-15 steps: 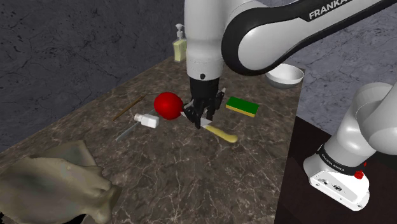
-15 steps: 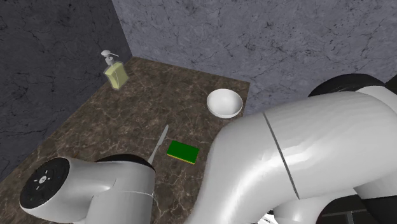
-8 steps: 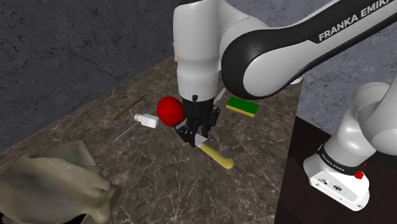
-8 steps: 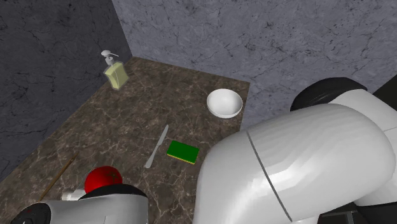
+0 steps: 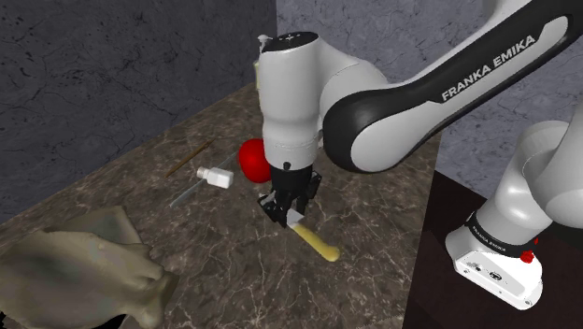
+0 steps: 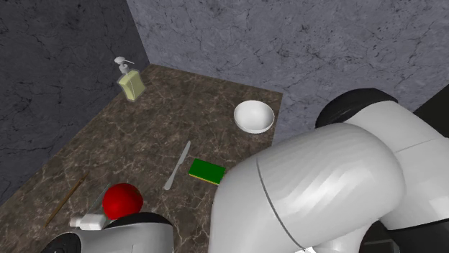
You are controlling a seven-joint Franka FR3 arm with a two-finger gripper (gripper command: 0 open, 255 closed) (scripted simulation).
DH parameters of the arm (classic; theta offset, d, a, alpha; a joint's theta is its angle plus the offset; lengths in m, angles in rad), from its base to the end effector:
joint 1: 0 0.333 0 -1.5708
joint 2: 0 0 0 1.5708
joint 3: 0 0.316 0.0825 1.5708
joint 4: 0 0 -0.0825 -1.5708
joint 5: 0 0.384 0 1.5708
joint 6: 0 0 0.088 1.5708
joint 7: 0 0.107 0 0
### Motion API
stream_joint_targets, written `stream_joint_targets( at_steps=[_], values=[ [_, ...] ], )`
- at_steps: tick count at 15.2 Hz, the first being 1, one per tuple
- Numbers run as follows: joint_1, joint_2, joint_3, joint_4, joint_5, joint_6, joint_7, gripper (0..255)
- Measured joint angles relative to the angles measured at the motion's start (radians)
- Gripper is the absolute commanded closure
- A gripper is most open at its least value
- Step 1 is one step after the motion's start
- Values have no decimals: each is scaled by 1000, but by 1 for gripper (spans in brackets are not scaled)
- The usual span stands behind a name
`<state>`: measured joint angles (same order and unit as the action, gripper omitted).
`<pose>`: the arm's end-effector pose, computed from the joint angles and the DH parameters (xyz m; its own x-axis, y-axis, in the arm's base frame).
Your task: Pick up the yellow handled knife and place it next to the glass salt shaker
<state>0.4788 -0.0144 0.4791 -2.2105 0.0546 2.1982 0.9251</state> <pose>0.3007 0.4315 0.3846 0.9995 0.0011 -0.0300 0.0004 -0.9997 -0.0226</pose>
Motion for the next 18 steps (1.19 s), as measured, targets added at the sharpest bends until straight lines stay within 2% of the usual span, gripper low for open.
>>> stream_joint_targets(
  at_steps=[10, 17, 18],
  values=[
    [5, 87, 1, -54, -49, 133, 32, 255],
    [6, 94, 1, -60, -54, 145, 37, 255],
    [6, 94, 1, -60, -54, 145, 37, 0]
  ],
)
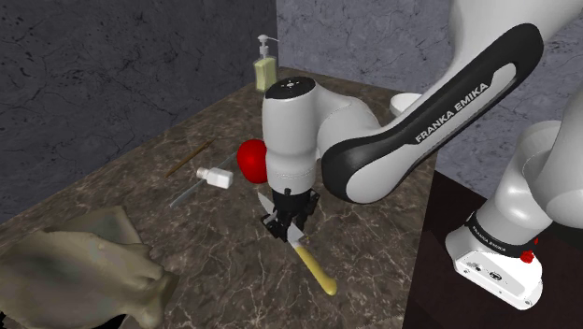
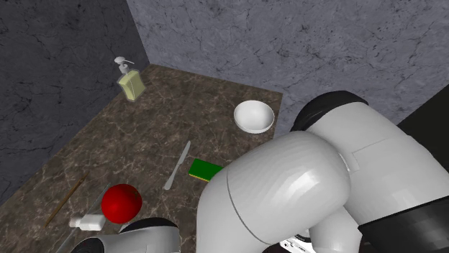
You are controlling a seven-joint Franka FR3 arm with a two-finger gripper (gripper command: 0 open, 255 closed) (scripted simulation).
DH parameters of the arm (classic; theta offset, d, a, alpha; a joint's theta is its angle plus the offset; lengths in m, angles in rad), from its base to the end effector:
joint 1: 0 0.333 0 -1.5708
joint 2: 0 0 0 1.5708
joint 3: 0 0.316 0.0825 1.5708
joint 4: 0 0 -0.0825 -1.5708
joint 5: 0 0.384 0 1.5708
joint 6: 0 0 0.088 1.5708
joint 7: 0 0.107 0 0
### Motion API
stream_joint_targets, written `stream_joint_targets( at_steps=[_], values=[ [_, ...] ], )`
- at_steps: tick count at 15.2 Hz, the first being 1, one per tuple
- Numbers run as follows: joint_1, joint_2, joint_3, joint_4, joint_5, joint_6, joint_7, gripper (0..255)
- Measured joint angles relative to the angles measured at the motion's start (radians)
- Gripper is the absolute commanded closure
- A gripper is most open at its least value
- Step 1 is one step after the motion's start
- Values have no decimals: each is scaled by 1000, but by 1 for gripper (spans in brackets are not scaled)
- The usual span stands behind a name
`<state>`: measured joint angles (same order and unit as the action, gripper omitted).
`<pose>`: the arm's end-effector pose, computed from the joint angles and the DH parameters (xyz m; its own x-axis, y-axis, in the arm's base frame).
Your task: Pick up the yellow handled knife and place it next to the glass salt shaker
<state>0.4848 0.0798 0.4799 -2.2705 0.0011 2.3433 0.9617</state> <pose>0.2999 0.4319 0.3273 0.9996 0.0012 -0.0297 0.0005 -0.9997 -0.0231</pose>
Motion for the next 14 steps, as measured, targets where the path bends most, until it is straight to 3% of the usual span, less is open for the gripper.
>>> stream_joint_targets(
  at_steps=[6, 10, 14],
  values=[
    [0, 0, 0, 0, 0, 0, 0, 0],
    [-7, -58, 0, 40, 34, -91, -26, 0],
    [-8, -82, 0, 50, 47, -123, -34, 0]
  ],
)
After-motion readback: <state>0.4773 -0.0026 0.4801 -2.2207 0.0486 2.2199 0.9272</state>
